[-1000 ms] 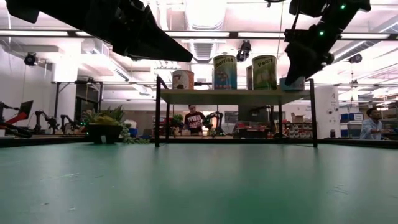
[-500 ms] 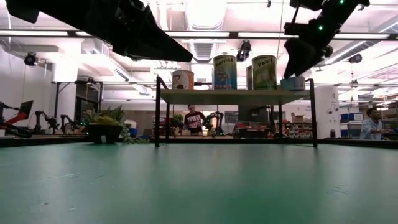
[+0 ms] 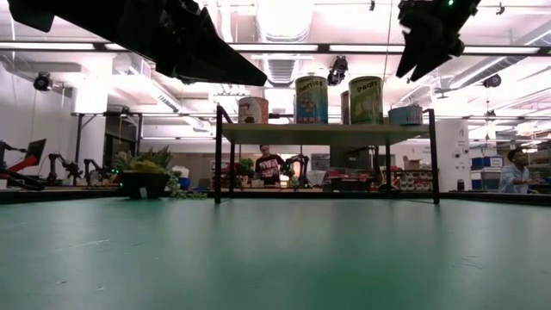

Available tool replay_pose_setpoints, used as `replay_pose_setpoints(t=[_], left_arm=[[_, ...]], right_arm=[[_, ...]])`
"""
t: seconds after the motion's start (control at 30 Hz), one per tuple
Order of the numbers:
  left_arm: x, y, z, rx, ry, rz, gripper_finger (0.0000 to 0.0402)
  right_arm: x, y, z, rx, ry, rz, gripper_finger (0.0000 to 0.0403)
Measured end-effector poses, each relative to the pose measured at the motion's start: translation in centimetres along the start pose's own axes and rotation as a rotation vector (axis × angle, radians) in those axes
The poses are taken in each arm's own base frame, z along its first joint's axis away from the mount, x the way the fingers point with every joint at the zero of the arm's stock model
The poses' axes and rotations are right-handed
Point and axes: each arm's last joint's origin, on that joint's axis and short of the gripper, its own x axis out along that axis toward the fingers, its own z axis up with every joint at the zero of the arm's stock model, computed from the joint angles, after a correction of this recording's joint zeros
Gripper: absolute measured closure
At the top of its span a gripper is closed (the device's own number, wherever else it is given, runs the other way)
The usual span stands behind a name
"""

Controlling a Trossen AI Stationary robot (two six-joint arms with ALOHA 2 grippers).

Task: Pick and place cans onto a shelf
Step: Put the blue tuna can on the shelf

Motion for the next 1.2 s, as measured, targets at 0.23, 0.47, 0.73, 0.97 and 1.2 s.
replay_pose_setpoints(t=[0.23, 0.47, 0.73, 0.97, 1.2], left_arm=[[0.0, 0.0, 0.0, 0.000, 0.000, 0.000, 0.0402], [0.0, 0.0, 0.0, 0.000, 0.000, 0.000, 0.0402], [0.0, 0.0, 0.0, -0.001, 0.000, 0.000, 0.0402], [0.0, 0.0, 0.0, -0.001, 0.000, 0.000, 0.0402], [0.0, 0.0, 0.0, -0.001, 0.000, 0.000, 0.0402]], right_arm=[[-0.7, 0.2, -0.2, 0.007, 0.084, 0.166, 0.0078], [0.3, 0.4, -1.3, -0.005, 0.144, 0.151, 0.0102], [0.4, 0.4, -1.4, -0.026, 0.146, 0.152, 0.0269], [1.4, 0.8, -2.5, -0.074, 0.193, 0.195, 0.0386], [2.9, 1.1, -4.0, -0.093, 0.236, 0.182, 0.0390]])
